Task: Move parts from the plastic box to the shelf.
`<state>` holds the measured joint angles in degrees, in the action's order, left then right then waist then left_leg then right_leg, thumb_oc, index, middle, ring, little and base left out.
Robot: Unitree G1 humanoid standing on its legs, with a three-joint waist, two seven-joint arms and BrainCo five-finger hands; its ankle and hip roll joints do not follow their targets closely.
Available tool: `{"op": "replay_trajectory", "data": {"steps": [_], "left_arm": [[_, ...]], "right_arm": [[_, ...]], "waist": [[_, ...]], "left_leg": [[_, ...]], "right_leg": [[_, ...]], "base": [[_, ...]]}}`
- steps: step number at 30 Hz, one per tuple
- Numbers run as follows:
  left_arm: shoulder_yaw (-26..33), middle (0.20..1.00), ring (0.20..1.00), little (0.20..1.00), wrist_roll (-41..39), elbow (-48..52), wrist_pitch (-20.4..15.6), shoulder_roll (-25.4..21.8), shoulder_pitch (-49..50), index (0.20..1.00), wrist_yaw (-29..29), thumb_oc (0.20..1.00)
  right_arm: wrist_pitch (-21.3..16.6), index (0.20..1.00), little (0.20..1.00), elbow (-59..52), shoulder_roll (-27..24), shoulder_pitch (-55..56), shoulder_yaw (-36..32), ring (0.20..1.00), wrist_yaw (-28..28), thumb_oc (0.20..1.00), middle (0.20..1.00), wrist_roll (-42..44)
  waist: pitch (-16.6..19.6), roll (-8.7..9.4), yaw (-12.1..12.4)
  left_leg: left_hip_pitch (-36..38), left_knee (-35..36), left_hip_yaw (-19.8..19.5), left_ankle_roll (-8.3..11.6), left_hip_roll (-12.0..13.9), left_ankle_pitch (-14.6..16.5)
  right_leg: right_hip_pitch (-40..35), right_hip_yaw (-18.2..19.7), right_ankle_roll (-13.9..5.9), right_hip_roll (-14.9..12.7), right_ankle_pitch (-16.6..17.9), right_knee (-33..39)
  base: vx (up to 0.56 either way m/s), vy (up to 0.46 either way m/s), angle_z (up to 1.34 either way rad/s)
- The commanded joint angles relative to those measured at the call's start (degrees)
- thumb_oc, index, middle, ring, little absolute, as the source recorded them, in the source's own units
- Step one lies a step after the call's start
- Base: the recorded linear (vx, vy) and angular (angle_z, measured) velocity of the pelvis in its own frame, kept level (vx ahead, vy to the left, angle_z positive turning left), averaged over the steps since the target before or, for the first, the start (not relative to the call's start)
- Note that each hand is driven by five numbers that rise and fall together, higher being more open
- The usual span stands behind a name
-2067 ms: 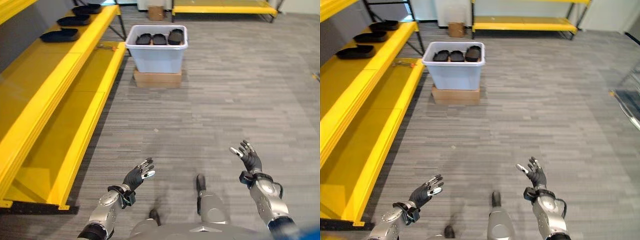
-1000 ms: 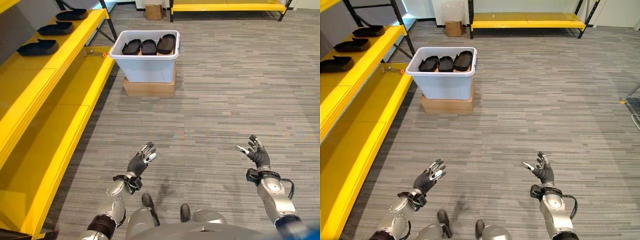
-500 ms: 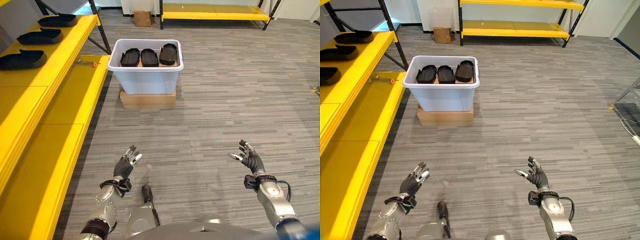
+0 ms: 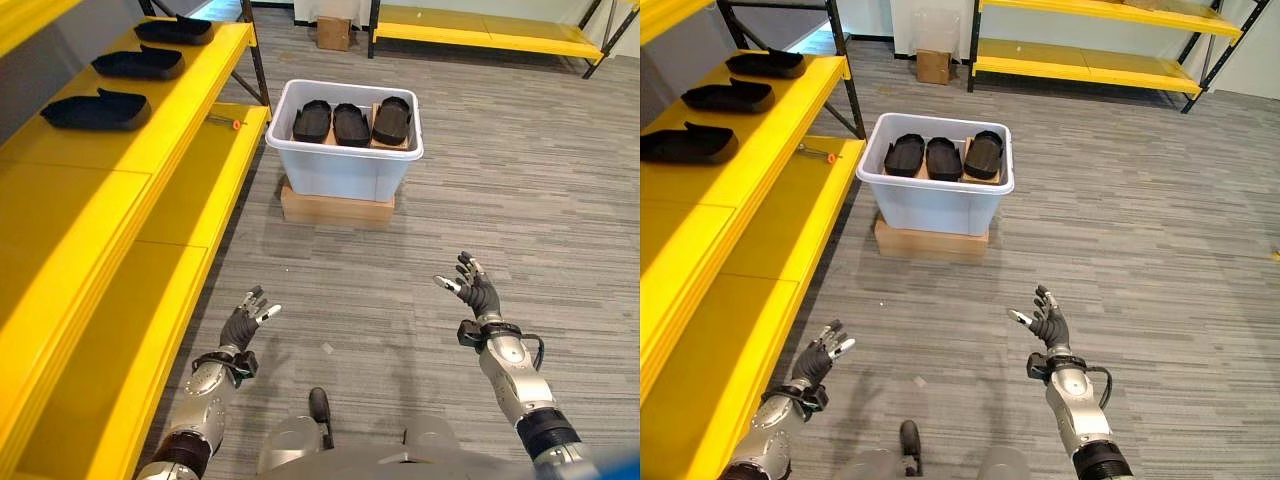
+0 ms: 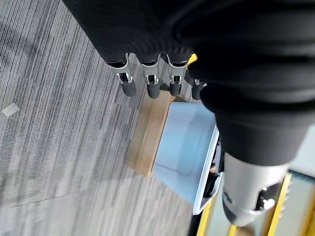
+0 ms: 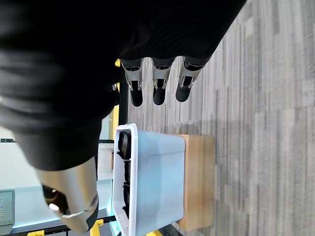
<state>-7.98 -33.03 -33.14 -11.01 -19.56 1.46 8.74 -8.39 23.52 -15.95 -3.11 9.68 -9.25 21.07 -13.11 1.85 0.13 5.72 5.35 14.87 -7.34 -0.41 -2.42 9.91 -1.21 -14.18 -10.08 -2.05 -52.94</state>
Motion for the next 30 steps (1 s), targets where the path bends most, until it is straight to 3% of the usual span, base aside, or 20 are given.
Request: {"op": "replay_trajectory", "data": {"steps": [1, 4, 8, 12, 16, 24, 25, 28, 30], "left_arm": [[-1.3, 1.000, 1.000, 1.000, 0.4, 3.7, -1.4, -0.5, -1.1, 1.000, 2.4, 1.000], [-2.5, 1.000, 1.000, 1.000, 1.1, 3.7, 0.0, -0.8, -1.3, 1.000, 4.3, 1.000], [-6.6, 1.000, 1.000, 1.000, 2.5, 2.2, -2.0, 0.4, -1.4, 1.000, 7.2, 1.000], [-9.4, 1.000, 1.000, 1.000, 3.1, 3.4, -2.7, 1.4, -1.4, 1.000, 7.7, 1.000], [-10.4, 1.000, 1.000, 1.000, 2.6, 3.5, -2.3, 2.0, -3.3, 1.000, 6.9, 1.000], [-10.3, 1.000, 1.000, 1.000, 0.0, 4.9, -0.6, 2.8, -5.1, 1.000, 7.0, 1.000], [-9.8, 1.000, 1.000, 1.000, -1.1, 5.2, -0.8, 3.2, -4.8, 1.000, 7.5, 1.000], [-9.4, 1.000, 1.000, 1.000, -1.3, 5.3, -0.9, 3.8, -4.5, 1.000, 7.8, 1.000], [-8.1, 1.000, 1.000, 1.000, -4.2, 4.8, -2.4, 4.6, -4.6, 1.000, 3.7, 1.000]], "right_arm": [[-2.7, 1.000, 1.000, -1.9, -4.1, 0.6, -1.7, 1.000, -2.1, 1.000, 1.000, 0.6], [-2.7, 1.000, 1.000, -1.3, -4.9, 1.7, -2.9, 1.000, -1.5, 1.000, 1.000, 2.1], [-3.0, 1.000, 1.000, -0.6, -4.2, 3.4, -4.8, 1.000, -2.5, 1.000, 1.000, 1.7], [-2.9, 1.000, 1.000, -0.7, -3.9, 4.5, -5.1, 1.000, -5.1, 1.000, 1.000, 1.2], [-1.9, 1.000, 1.000, 0.0, -4.4, 5.0, -4.6, 1.000, -7.1, 1.000, 1.000, 1.2], [-4.4, 1.000, 1.000, 0.5, -6.0, 5.2, -5.9, 1.000, -7.2, 1.000, 1.000, 1.6], [-5.3, 1.000, 1.000, 0.1, -6.2, 5.5, -6.1, 1.000, -6.8, 1.000, 1.000, 0.4], [-5.9, 1.000, 1.000, -0.5, -6.5, 5.9, -6.3, 1.000, -6.4, 1.000, 1.000, 0.1], [-6.6, 1.000, 1.000, -2.1, -7.4, 6.5, -6.8, 1.000, -5.9, 1.000, 1.000, -1.5]], "waist": [[1.5, -1.90, -3.4], [-0.4, -1.35, -5.4], [-1.2, -1.87, -7.8], [0.5, -0.55, -9.2], [1.6, -0.36, -10.5], [2.5, -0.83, -12.1], [2.9, -0.73, -12.3], [3.4, -0.92, -12.5], [4.6, -1.33, -13.0]], "left_leg": [[0.6, -0.6, -3.6, 3.94, -1.0, 5.7], [5.0, -0.3, -4.9, 4.32, -0.8, 8.3], [7.9, -0.3, -9.0, 4.35, 0.2, 11.3], [9.5, -0.4, -9.9, 4.61, -0.5, 12.9], [10.7, -1.4, -8.1, 5.10, 0.1, 13.5], [9.2, -6.3, -4.8, 5.37, 1.0, 14.9], [8.5, -9.3, -4.5, 5.56, 1.0, 15.4], [8.0, -12.2, -4.6, 6.35, 1.6, 13.5], [7.0, -18.9, -3.8, 8.11, 2.6, 9.1]], "right_leg": [[-1.5, -12.3, 6.79, 7.3, 1.0, 24.1], [1.7, -11.7, 5.69, 4.5, 5.8, 38.5], [6.3, -3.4, 4.26, 2.7, 8.8, 45.7], [0.9, -0.7, 3.48, 3.7, 10.0, 50.2], [-0.5, -1.1, 5.35, 5.7, 7.8, 47.9], [-0.3, -2.7, 8.62, 8.5, 3.6, 44.2], [-1.6, -2.3, 9.39, 8.9, 2.9, 44.4], [-2.7, -2.0, 10.18, 9.4, 2.3, 44.9], [-4.4, -1.9, 11.82, 10.5, 0.9, 46.0]], "base": [[0.32, -0.075, 0.43], [0.35, -0.113, 0.17], [0.33, -0.142, 0.33], [0.40, -0.183, 0.70], [0.31, -0.118, 0.44], [0.22, -0.113, 0.04], [0.30, -0.166, -0.10], [0.25, -0.148, -0.11], [0.30, -0.208, -0.05]]}}
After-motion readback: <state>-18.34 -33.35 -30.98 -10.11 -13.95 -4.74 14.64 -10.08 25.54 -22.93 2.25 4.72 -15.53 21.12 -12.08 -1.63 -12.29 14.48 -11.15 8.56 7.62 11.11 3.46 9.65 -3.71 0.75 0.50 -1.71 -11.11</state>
